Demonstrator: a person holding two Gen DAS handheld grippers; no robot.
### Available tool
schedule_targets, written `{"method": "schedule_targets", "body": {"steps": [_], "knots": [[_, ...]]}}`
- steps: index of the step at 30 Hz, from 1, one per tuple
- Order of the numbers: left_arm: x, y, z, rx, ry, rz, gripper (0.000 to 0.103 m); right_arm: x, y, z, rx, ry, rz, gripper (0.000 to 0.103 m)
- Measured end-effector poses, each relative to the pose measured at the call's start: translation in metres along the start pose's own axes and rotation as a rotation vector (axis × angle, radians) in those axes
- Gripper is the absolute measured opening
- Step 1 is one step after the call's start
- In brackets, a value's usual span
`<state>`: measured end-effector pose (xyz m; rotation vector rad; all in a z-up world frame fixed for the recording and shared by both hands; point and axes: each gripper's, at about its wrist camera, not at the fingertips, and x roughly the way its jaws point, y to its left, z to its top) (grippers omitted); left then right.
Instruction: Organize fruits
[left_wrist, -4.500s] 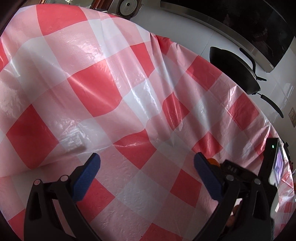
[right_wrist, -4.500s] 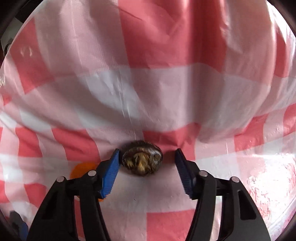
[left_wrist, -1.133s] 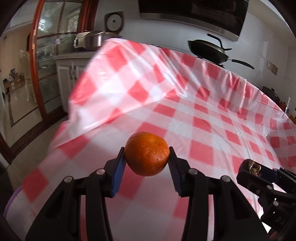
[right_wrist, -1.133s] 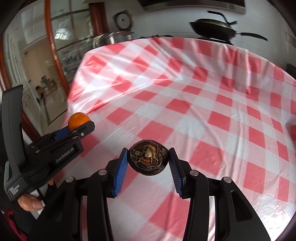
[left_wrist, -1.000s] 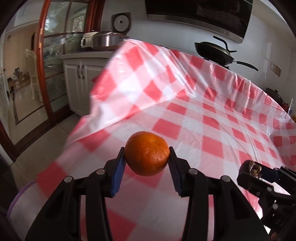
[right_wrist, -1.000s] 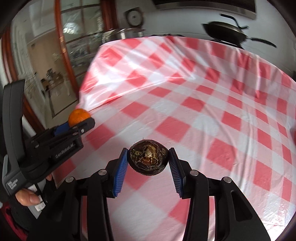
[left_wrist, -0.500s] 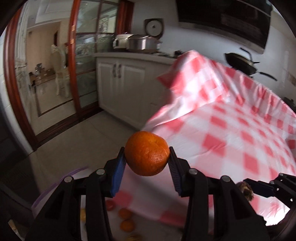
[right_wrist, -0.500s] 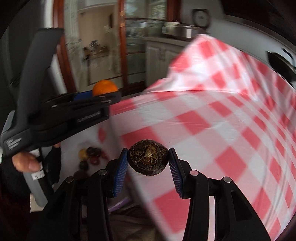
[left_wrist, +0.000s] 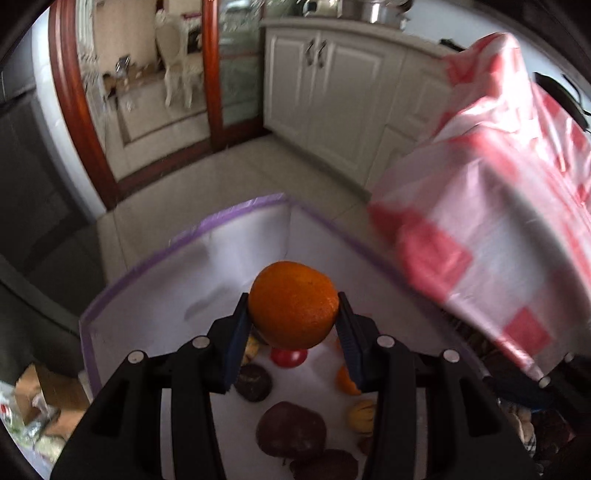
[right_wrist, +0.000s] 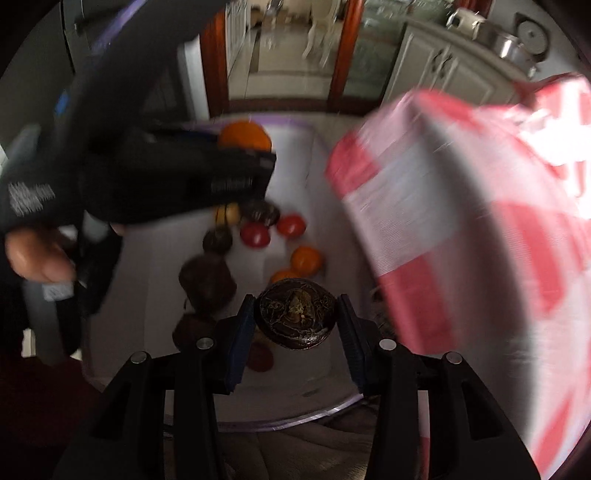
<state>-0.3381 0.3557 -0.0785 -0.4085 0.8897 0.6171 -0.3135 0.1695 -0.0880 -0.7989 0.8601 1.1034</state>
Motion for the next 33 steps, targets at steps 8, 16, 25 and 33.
{"method": "schedule_targets", "body": {"steps": [8,16,25,33], "knots": [[0.035,0.018,-0.015,-0.085,0.123,0.022,0.045,0.047,0.017,0.009,-0.052,0.131,0.034,0.044],[0.066,0.056,-0.031,-0.259,0.239,0.053,0.045,0.075,0.029,0.021,-0.083,0.191,0.051,0.044],[0.059,0.063,-0.030,-0.261,0.175,0.070,0.046,0.072,0.031,0.017,-0.060,0.158,0.065,0.053],[-0.018,0.053,0.006,-0.135,-0.153,0.147,0.098,-0.007,-0.006,0.036,0.089,-0.082,0.109,0.087]]}}
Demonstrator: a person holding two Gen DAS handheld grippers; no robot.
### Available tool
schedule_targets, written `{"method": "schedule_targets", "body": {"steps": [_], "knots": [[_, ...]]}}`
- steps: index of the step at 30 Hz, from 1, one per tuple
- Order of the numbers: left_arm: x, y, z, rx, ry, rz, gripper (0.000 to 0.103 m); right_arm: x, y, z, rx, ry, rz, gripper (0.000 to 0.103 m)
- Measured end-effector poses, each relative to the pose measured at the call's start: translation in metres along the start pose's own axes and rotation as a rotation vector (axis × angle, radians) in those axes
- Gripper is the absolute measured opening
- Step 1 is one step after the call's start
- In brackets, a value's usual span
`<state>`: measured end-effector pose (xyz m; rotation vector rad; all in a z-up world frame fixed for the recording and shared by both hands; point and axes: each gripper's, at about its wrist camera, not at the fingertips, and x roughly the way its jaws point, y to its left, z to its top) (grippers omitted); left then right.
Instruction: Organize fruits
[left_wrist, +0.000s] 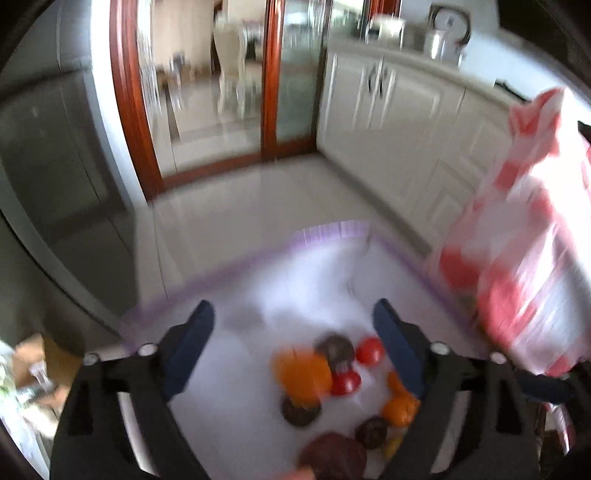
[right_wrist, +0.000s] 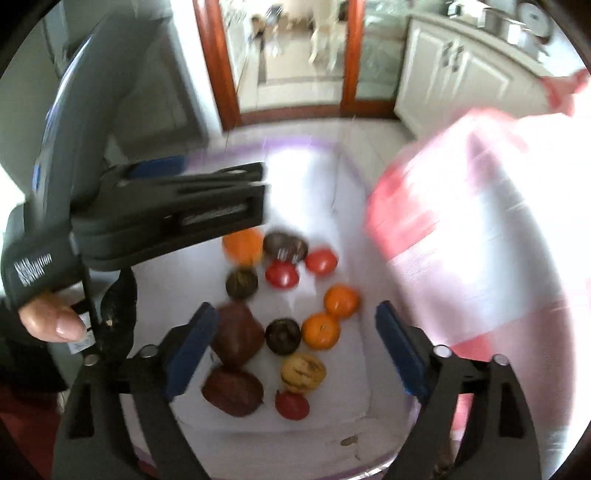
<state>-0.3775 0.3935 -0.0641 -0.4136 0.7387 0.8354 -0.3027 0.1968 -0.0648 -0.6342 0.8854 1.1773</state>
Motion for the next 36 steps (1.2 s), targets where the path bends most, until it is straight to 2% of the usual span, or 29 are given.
{"method": "schedule_targets", "body": {"steps": [3,5,7,11,15,18,20,26,36], "knots": [[-0.028,0.006,0.025,0.029,-0.075,0.078,0.101,-0.033,-0.012,0.005,0.069,-0.067,0.054,0.087],[-0.046,0.004,0.031,0.052,-0.106,0.114,0.101,-0.043,-0.015,0.005,0.102,-0.085,0.047,0.087],[-0.052,0.006,0.034,0.068,-0.117,0.093,0.101,-0.046,-0.013,-0.001,0.098,-0.070,0.040,0.087],[-0.048,0.004,0.018,0.061,-0.024,0.025,0.101,-0.031,0.004,-0.021,0.020,-0.009,-0.030,0.087],[-0.026,-0.008,-0.014,0.042,0.135,0.030,0.101,-0.007,0.006,-0.029,0.032,0.080,-0.060,0.087],[-0.013,-0.016,-0.033,0.059,0.210,0.051,0.101,-0.003,-0.001,-0.032,0.056,0.098,-0.070,0.087],[-0.008,-0.020,-0.041,0.066,0.245,0.040,0.101,-0.002,-0.004,-0.034,0.077,0.115,-0.085,0.087],[-0.001,-0.027,-0.056,0.083,0.303,0.020,0.101,0.023,-0.015,-0.042,0.126,0.202,-0.090,0.087],[0.005,-0.027,-0.054,0.063,0.316,-0.028,0.101,0.025,-0.014,-0.044,0.123,0.215,-0.090,0.087]]}}
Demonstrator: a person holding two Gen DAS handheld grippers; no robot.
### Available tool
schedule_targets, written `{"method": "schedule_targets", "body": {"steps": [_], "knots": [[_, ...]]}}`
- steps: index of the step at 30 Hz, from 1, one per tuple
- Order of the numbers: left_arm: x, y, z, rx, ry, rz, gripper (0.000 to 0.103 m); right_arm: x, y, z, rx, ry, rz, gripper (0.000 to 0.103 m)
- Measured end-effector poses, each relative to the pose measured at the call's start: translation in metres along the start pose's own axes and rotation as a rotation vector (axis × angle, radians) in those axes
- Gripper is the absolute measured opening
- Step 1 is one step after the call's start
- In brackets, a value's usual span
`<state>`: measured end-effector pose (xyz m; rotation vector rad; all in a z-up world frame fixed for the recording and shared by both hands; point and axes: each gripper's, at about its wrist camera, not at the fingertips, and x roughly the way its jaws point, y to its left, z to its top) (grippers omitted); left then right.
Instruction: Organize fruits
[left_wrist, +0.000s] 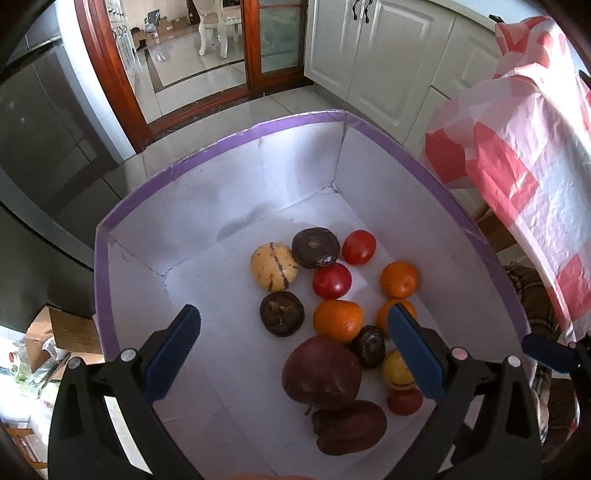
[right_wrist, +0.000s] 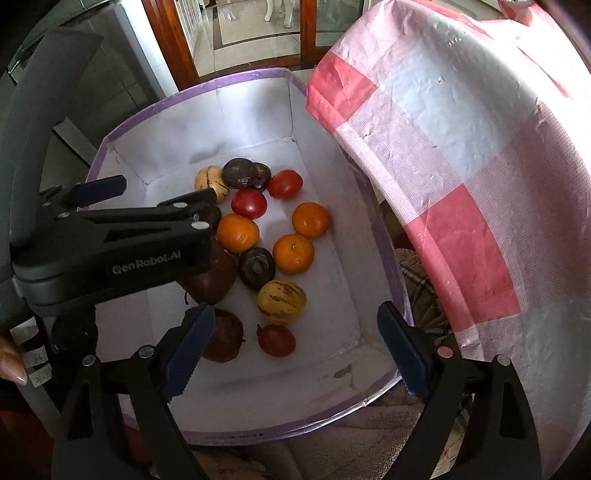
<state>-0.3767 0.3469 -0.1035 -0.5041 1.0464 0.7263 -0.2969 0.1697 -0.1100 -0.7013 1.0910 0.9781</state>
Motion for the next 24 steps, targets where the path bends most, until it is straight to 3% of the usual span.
{"method": "schedule_targets", "body": {"steps": [24], "knots": [[0.013,0.004,0.001,-0.044,0.025,-0.027,0.101,0.005,0.000,-0.001,-0.005,0.016,0.000,0.087]]}}
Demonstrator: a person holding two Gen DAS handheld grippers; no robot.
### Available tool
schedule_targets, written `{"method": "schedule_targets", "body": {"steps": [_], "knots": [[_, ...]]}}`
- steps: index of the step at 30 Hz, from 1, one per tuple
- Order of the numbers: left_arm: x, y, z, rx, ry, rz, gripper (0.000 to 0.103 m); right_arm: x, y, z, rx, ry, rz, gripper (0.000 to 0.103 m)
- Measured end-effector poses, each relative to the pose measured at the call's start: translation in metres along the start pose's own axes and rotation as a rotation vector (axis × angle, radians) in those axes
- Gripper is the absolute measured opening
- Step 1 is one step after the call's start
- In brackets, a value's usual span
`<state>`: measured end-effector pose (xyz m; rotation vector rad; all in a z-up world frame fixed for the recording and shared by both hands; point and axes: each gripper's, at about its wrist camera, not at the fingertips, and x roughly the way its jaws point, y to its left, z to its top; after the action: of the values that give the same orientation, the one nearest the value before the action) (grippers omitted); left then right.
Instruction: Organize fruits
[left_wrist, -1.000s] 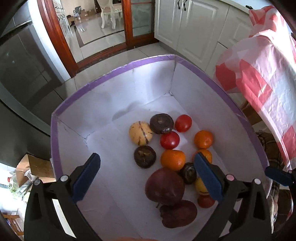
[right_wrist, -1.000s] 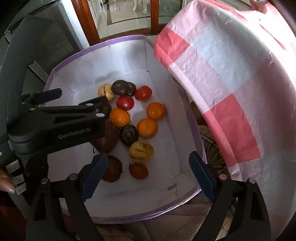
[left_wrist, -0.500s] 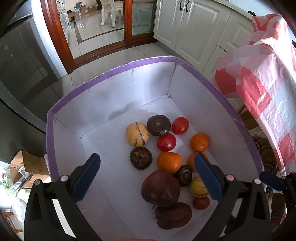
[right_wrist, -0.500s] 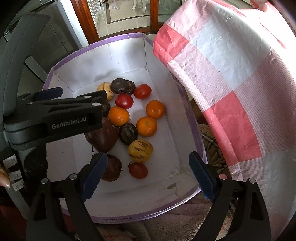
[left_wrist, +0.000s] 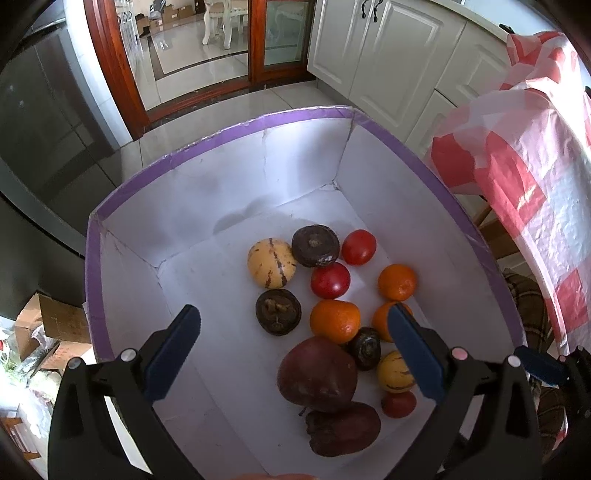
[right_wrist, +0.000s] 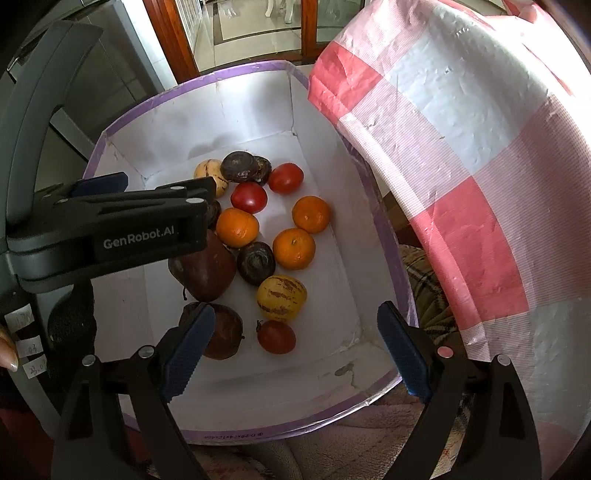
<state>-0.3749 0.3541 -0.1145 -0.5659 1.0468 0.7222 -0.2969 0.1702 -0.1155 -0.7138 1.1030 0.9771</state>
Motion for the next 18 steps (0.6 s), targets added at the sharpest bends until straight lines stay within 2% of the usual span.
{"method": "schedule_targets", "body": {"steps": [18], "knots": [[0.0020,0.0022,0.0009,-0.013,0.011,-0.009,0.101,0.0016,-0.0007,-0.0025,0.000,0.011,0.002,0.087]]}}
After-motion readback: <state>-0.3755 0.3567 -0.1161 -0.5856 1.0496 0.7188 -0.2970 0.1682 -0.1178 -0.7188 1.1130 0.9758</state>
